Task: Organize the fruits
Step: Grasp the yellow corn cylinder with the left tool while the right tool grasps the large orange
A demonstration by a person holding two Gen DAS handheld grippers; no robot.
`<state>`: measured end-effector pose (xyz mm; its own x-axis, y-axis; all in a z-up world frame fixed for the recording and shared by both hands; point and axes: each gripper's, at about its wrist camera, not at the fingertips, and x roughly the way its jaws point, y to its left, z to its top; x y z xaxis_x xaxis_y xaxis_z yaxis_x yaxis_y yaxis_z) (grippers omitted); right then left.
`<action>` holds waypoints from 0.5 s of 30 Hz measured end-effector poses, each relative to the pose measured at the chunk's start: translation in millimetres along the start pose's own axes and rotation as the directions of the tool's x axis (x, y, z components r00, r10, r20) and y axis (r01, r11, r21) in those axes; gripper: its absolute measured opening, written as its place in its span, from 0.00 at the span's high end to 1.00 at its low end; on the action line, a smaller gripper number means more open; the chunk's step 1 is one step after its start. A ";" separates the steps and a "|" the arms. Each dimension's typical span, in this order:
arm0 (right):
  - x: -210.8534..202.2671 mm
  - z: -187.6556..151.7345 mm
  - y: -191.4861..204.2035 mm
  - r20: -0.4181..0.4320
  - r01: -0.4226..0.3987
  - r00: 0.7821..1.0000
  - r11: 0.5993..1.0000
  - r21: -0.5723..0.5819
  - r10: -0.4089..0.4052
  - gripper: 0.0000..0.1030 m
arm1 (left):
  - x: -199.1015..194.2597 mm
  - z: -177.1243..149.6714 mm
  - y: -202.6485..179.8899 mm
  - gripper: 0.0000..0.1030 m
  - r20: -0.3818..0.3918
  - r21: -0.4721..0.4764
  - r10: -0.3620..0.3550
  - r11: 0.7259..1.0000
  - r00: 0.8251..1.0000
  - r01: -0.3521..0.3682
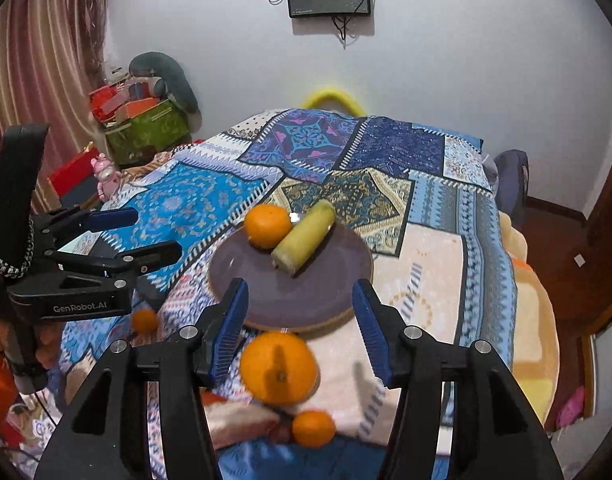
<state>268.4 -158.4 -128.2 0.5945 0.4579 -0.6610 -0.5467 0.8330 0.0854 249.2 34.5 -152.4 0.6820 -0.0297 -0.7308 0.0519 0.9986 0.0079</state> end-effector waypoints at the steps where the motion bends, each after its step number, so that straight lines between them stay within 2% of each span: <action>1: -1.9 -2.8 1.0 -0.003 -0.002 1.000 1.000 0.003 0.002 0.49 | -1.9 -4.6 -1.6 0.22 -0.006 0.000 -0.002 1.000 1.000 0.002; 3: -5.3 -9.3 1.9 -0.007 -0.004 1.000 1.000 0.015 0.005 0.44 | -3.2 -11.8 -4.5 0.25 -0.017 0.000 -0.011 1.000 1.000 0.011; 6: -7.8 -18.4 1.8 -0.014 -0.003 1.000 1.000 0.030 0.004 0.43 | -2.0 -22.2 -10.2 0.33 -0.042 0.007 -0.023 1.000 0.999 0.023; 11: -5.5 -36.7 1.5 -0.045 0.004 0.999 0.999 0.041 -0.002 0.38 | 8.9 -36.4 -18.2 0.54 -0.091 0.020 -0.063 0.998 0.994 0.065; 15: 4.9 -46.1 -1.2 -0.079 -0.002 0.997 0.998 0.058 0.006 0.38 | 21.6 -45.1 -25.3 0.55 -0.131 0.012 -0.102 0.994 0.986 0.105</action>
<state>244.8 -171.5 -165.9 0.5423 0.4371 -0.7175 -0.5124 0.8489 0.1298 229.7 10.5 -199.2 0.5712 -0.1258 -0.8111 0.1321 0.9894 -0.0605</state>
